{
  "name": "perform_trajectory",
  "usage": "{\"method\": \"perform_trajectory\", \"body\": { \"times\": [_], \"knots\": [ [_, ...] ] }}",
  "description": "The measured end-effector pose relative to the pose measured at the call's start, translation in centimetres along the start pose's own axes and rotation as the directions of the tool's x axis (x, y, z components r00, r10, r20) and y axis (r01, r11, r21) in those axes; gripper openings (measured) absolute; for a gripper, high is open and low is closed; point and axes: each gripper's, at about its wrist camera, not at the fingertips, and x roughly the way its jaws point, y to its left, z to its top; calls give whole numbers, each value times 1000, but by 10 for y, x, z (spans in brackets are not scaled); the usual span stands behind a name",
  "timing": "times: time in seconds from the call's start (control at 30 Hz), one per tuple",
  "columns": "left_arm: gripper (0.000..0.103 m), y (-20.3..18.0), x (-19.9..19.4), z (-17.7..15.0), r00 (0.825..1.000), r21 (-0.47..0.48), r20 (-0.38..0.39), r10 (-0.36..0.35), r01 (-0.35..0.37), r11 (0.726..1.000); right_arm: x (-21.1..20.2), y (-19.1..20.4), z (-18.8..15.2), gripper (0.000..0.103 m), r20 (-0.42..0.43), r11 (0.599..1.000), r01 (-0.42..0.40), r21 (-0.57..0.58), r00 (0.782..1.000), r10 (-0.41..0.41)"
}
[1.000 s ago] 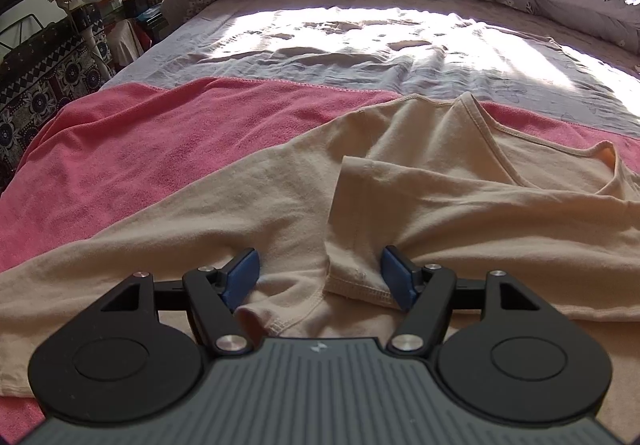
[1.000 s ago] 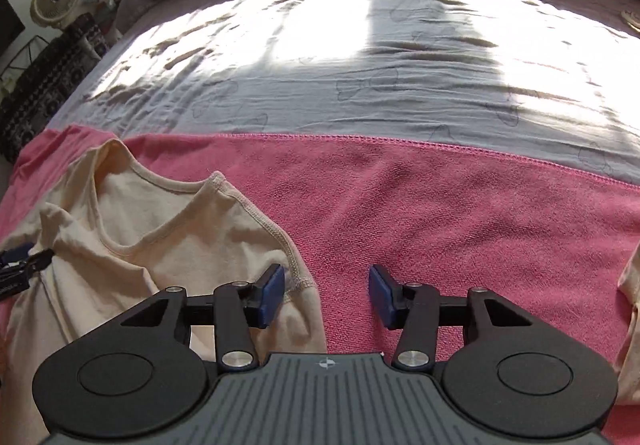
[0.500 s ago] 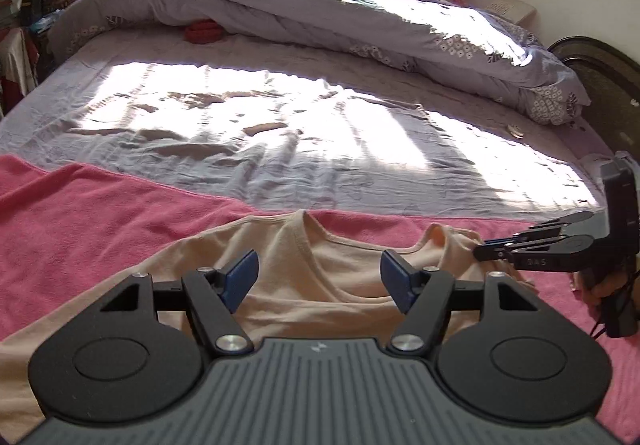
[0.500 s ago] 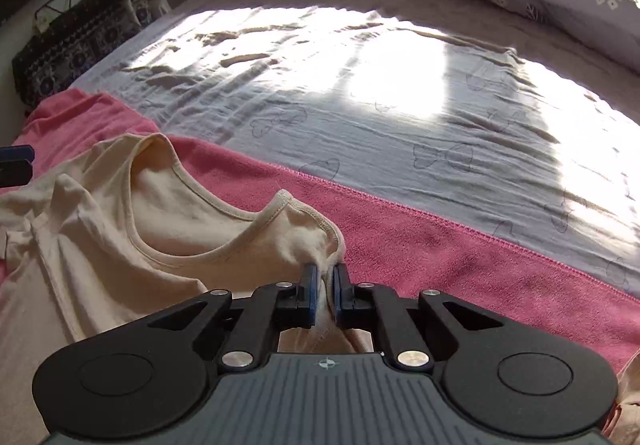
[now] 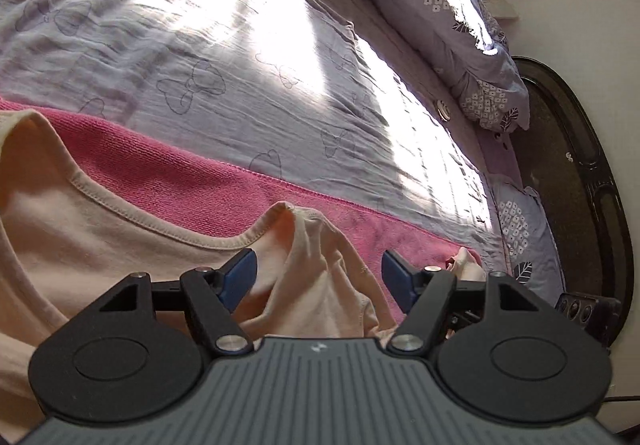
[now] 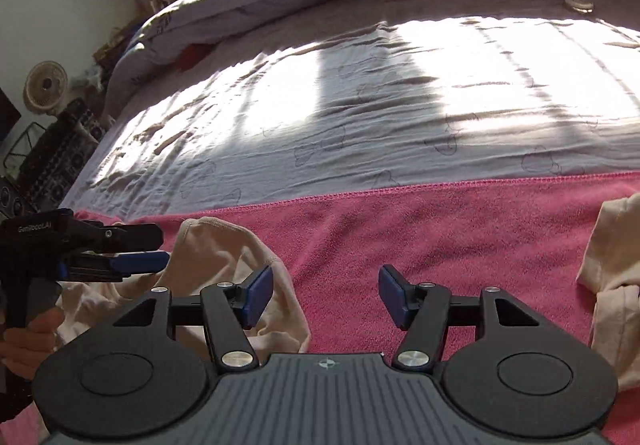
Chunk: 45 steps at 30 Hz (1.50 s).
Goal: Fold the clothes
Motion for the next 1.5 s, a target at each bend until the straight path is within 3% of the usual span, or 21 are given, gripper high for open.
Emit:
{"method": "perform_trajectory", "body": {
  "times": [0.1, 0.13, 0.17, 0.2, 0.27, 0.37, 0.47, 0.6, 0.83, 0.9, 0.97, 1.07, 1.17, 1.27, 1.43, 1.5],
  "knots": [
    [68, 6, 18, 3, 1000, -74, 19, -14, 15, 997, 7, 0, -13, 59, -47, 998, -56, 20, 997, 57],
    [67, 7, 24, 5, 1000, -98, 25, -18, 20, 995, 12, 6, -15, 52, -60, 999, -42, 3, 997, 43],
    [59, 4, 26, 6, 999, -92, 34, 10, -7, 996, 20, 14, -17, 30, -72, 1000, -10, -20, 997, 8],
    [52, 1, 29, 8, 998, -86, 43, 38, -34, 996, 26, 22, -19, 21, -74, 999, 19, -42, 997, -22],
    [36, -6, 30, 8, 996, -59, 36, 76, -74, 996, 29, 33, -16, 12, -41, 995, 69, -67, 997, -72],
    [36, -16, 32, 9, 991, -18, 27, 133, -132, 991, 29, 36, -8, 7, 22, 980, 179, -90, 984, -177],
    [36, -26, 35, 10, 982, 24, 21, 189, -190, 982, 32, 22, 2, 7, 41, 974, 224, -43, 974, -222],
    [36, -39, 38, 11, 964, 80, 17, 264, -265, 961, 24, 14, 6, 7, 69, 970, 242, -12, 968, -241],
    [26, -51, 35, 10, 952, 135, 43, 305, -308, 942, 3, 11, -6, 13, 75, 960, 279, -19, 958, -277],
    [25, -56, 35, 11, 951, 145, 54, 304, -308, 940, -7, 9, -15, 24, 75, 959, 283, 3, 956, -283],
    [25, -59, 35, 16, 950, 137, 62, 305, -310, 941, -18, 9, -26, 44, 77, 957, 289, 23, 954, -290],
    [25, -61, 35, 24, 954, 96, 61, 295, -300, 949, -35, 18, -53, 57, 79, 945, 328, 1, 942, -327],
    [25, -58, 38, 26, 951, 87, 53, 304, -307, 948, -47, 42, -90, 64, 100, 909, 400, -116, 915, -390],
    [25, -51, 41, 25, 948, 72, 42, 314, -317, 946, -52, 72, -129, 72, 125, 878, 408, -251, 913, -388],
    [25, -45, 41, 26, 953, 20, 37, 302, -303, 953, -27, 113, -158, 74, 185, 802, 444, -400, 896, -404],
    [25, -46, 41, 28, 951, 22, 34, 307, -307, 951, -13, 117, -152, 55, 216, 786, 483, -386, 876, -432]
  ]
}}
